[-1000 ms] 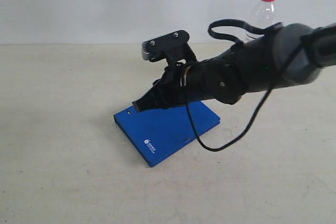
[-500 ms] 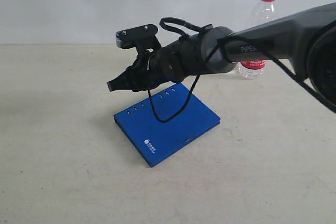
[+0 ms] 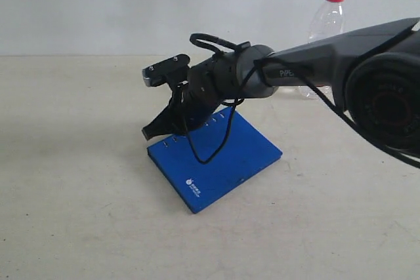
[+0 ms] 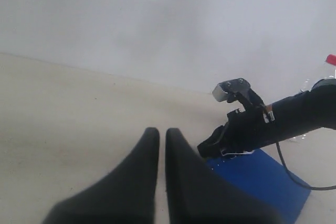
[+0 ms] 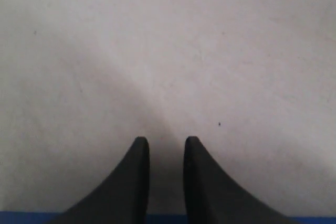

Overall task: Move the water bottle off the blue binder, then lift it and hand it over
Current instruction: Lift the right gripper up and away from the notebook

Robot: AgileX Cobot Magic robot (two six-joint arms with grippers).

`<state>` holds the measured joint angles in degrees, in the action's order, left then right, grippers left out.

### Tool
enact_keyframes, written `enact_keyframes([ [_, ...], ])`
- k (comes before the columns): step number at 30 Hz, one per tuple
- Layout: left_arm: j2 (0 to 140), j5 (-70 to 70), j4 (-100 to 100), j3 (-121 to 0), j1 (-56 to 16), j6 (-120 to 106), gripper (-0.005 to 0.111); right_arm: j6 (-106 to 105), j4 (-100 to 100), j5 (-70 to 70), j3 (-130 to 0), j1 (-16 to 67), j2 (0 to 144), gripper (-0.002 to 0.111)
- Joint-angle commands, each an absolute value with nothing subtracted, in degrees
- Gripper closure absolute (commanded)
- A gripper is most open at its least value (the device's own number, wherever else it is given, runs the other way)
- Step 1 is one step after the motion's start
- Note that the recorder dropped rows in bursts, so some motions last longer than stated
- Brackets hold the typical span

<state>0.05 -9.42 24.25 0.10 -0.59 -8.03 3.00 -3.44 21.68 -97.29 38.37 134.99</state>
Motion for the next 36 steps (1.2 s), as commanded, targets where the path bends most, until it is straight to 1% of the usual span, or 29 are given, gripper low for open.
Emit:
enact_keyframes([
  [1, 0.00, -9.60, 24.43, 0.00, -0.50, -8.64, 0.102, -3.00, -1.90, 37.91, -97.31, 38.50, 133.44, 0.108],
  [6, 0.00, -10.48, 24.43, 0.00, -0.50, -8.64, 0.102, -16.10, 6.81, 52.96, -97.31, 38.50, 131.48, 0.108],
  [10, 0.00, -11.98, 24.73, 0.00, -0.50, -8.64, 0.102, -33.37, 20.85, 69.59, -97.31, 38.50, 131.34, 0.108],
  [12, 0.00, -11.98, 24.73, 0.00, -0.50, -8.64, 0.102, -39.13, 26.30, 69.96, -96.99, 38.63, 131.46, 0.108],
  [14, 0.00, -11.98, 24.73, 0.00, -0.50, -8.64, 0.102, -41.07, 27.59, 69.96, -95.61, 39.08, 130.84, 0.108],
  [20, 0.00, -11.98, 24.73, 0.00, -0.50, -8.64, 0.102, -43.46, 28.55, 69.96, -95.01, 39.96, 128.95, 0.108],
  [25, 0.00, -13.20, 26.74, 0.00, -0.50, -9.49, 0.102, -42.10, 30.63, 69.96, -95.01, 39.96, 122.83, 0.108],
  [27, 0.00, -13.58, 31.33, 0.00, -0.50, -12.36, 0.102, -39.47, 31.40, 67.07, -94.98, 39.96, 119.38, 0.108],
  [30, 0.00, -13.30, 51.56, 0.00, -0.50, -28.30, 0.102, -35.34, 31.37, 58.32, -94.98, 39.96, 112.83, 0.108],
  [33, 0.00, -14.42, 77.84, 0.00, -0.50, -56.83, 0.102, -33.51, 31.37, 52.99, -94.88, 39.96, 106.20, 0.108],
  [35, 0.00, -16.81, 90.69, -0.78, -0.50, -71.55, 0.102, -33.51, 31.14, 51.39, -94.40, 39.96, 101.21, 0.108],
  [36, 0.00, -17.48, 94.01, -1.29, -0.50, -76.06, 0.102, -33.51, 30.68, 51.36, -94.15, 39.96, 99.19, 0.108],
])
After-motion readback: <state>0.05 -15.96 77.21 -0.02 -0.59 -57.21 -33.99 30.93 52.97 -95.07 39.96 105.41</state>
